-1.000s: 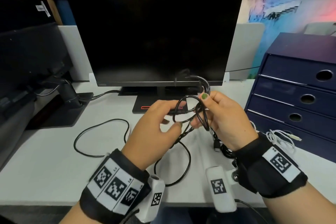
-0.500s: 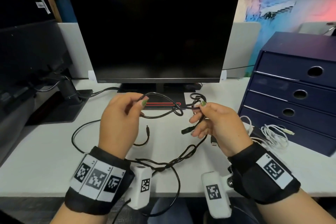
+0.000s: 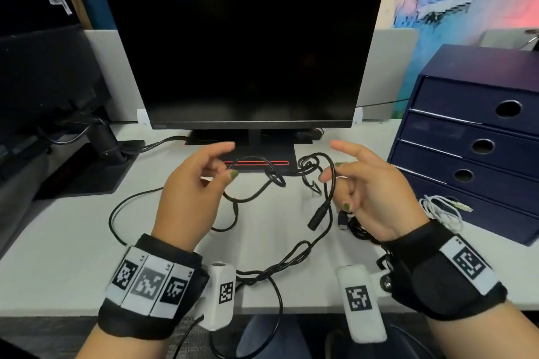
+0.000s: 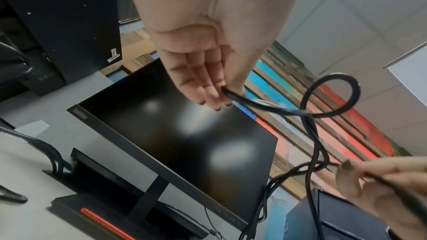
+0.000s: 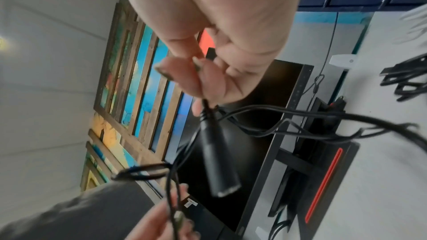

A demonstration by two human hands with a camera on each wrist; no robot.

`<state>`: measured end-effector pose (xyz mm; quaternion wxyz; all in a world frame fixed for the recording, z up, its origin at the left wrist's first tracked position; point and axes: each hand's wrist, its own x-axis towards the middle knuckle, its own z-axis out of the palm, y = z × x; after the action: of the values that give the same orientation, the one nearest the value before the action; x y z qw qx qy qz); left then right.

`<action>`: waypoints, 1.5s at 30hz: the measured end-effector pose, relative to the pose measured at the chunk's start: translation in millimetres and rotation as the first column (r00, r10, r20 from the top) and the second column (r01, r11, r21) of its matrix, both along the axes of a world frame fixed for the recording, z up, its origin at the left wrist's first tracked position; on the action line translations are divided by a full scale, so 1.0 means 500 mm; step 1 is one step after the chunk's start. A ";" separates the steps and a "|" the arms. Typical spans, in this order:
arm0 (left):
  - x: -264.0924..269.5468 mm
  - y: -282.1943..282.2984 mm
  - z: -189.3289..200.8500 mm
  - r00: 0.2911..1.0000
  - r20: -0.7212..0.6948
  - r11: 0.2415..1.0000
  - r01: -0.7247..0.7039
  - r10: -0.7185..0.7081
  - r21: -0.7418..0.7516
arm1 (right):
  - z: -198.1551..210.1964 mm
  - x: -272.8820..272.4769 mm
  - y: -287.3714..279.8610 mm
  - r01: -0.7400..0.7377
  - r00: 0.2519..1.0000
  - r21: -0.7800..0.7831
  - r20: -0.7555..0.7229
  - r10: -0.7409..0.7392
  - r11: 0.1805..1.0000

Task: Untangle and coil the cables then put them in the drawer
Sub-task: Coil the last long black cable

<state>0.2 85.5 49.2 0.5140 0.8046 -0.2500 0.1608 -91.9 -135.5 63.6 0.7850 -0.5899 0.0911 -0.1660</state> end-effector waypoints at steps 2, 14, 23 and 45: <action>-0.001 -0.003 -0.006 0.999 0.041 0.992 -0.019 0.014 0.125 | 0.008 0.001 -0.002 -0.073 0.997 0.046 0.029 0.072 0.996; -0.021 -0.013 -0.011 0.961 0.066 0.911 0.231 -0.268 0.341 | 0.048 0.048 0.007 0.022 1.000 -0.613 0.023 -0.010 0.790; -0.045 -0.021 0.025 0.971 -0.049 0.940 0.213 -0.234 -0.267 | 0.014 0.084 0.039 -0.407 0.913 -0.704 -0.290 0.288 0.582; 0.005 0.002 0.016 0.916 -0.230 0.684 0.063 -0.329 -0.726 | -0.030 0.080 0.095 -0.401 0.913 -0.313 -0.057 0.404 0.861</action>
<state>2.6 86.6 57.2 0.8316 0.5294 -0.1620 0.0447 -52.0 -87.9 48.8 0.6972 -0.7137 -0.0660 -0.0142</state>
